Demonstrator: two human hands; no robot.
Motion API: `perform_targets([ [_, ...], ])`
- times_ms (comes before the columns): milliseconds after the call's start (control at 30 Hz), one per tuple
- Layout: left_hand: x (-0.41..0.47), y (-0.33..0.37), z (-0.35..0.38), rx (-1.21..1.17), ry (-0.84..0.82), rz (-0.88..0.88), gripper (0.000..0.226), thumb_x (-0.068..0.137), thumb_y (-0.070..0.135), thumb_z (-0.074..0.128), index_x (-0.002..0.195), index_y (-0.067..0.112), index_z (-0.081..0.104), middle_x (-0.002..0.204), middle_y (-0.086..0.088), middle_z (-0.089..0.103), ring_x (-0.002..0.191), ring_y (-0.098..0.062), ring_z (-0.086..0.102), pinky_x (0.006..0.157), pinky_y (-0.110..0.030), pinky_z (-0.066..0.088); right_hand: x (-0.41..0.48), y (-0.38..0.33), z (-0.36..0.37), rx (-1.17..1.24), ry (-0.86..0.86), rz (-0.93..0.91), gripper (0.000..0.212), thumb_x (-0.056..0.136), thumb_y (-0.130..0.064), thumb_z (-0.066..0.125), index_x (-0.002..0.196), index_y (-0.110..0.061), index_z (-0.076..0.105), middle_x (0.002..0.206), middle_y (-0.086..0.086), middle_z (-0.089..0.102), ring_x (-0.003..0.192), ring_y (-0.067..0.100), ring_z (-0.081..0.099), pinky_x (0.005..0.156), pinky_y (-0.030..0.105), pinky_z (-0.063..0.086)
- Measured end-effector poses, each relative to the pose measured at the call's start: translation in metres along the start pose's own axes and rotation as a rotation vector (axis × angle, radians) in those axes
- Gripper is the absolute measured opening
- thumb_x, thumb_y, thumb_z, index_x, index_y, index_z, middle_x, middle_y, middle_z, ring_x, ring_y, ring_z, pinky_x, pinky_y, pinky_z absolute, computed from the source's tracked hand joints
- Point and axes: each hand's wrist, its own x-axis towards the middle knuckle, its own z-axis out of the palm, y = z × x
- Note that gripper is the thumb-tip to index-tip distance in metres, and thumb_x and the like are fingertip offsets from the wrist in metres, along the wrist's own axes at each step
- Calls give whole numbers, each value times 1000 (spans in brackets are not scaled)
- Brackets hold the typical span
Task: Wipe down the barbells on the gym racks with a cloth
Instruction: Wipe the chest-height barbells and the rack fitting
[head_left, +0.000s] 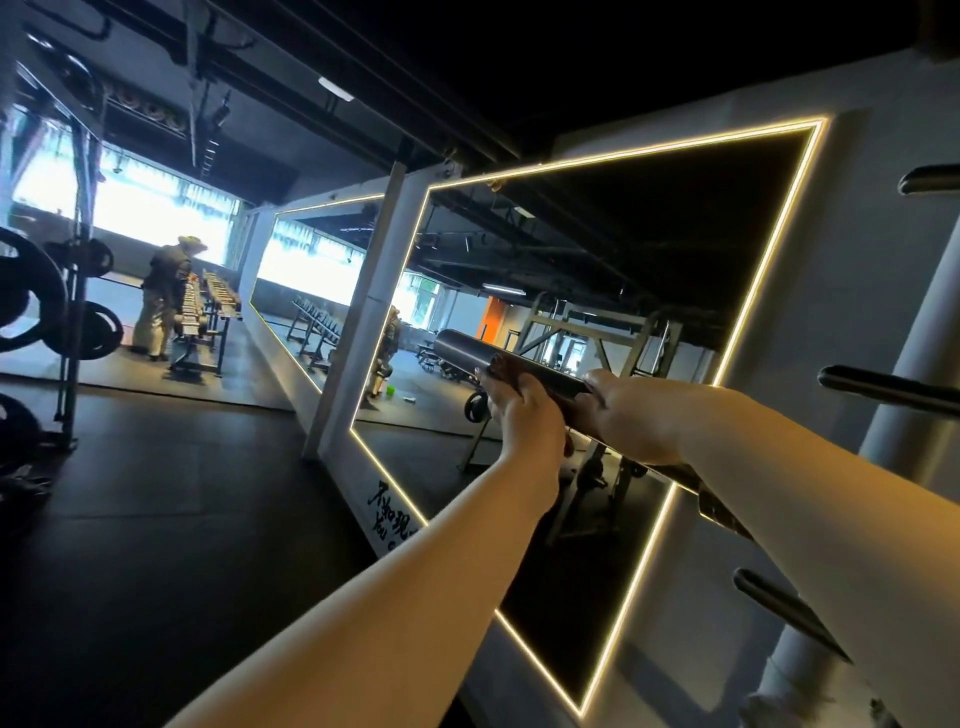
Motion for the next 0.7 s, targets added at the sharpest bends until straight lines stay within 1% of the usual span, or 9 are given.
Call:
perform_targets([
  [67,-22,-12,1,-70,-82,11,65,110,38,33,155,52,-11,154,-6,38,119,-22,57,82,-35,55,-1,0,-1,-2,-7,-7,59,108,-51,28,161,-29,15,164,8,32,147,29,36,117,46,29],
  [167,-57,-35,10,-229,-242,-66,63,104,51,38,158,42,6,152,-5,44,127,-16,54,84,-23,53,-1,0,-1,6,-3,-21,59,108,-52,26,161,-28,16,164,9,32,149,30,33,119,47,27],
  [267,-70,-30,9,-163,-288,-45,51,103,54,29,151,36,27,128,4,58,105,0,61,76,-13,50,3,0,2,3,9,-25,59,109,-50,26,162,-26,15,165,10,27,151,31,28,121,47,23],
  [300,-68,-24,7,-119,-293,-50,50,107,51,23,152,30,31,123,4,59,101,-2,61,83,-15,48,4,1,3,3,11,-25,59,109,-49,27,162,-25,16,165,11,27,151,31,28,121,47,23],
  [400,-50,-5,-2,100,-149,19,46,111,37,27,152,17,32,146,-9,51,129,-24,53,106,-33,41,4,0,3,21,14,-27,57,109,-46,29,160,-23,21,164,12,30,149,32,31,119,47,27],
  [467,-33,1,-6,145,-88,-4,40,112,35,26,150,24,29,140,-12,57,118,-25,61,98,-37,49,1,-1,2,30,14,-33,55,110,-43,30,160,-23,21,163,12,32,147,31,34,117,45,29],
  [567,-4,3,-13,217,-51,-15,49,111,35,24,157,22,11,128,-14,60,91,-13,62,72,-25,51,-2,-3,3,8,38,-38,55,110,-43,31,160,-24,21,156,12,42,137,29,46,110,44,37],
  [600,4,7,-15,200,-22,-16,50,111,35,23,157,20,9,127,-14,60,89,-12,60,72,-25,51,-2,-3,4,-1,46,-41,56,109,-44,31,160,-25,21,153,11,45,133,28,50,107,44,39],
  [700,27,7,-14,105,56,-44,51,111,35,24,158,22,7,125,-12,59,91,-14,60,88,-36,54,0,-6,3,-44,42,-43,53,109,-45,32,156,-22,27,137,7,56,119,21,58,98,38,44],
])
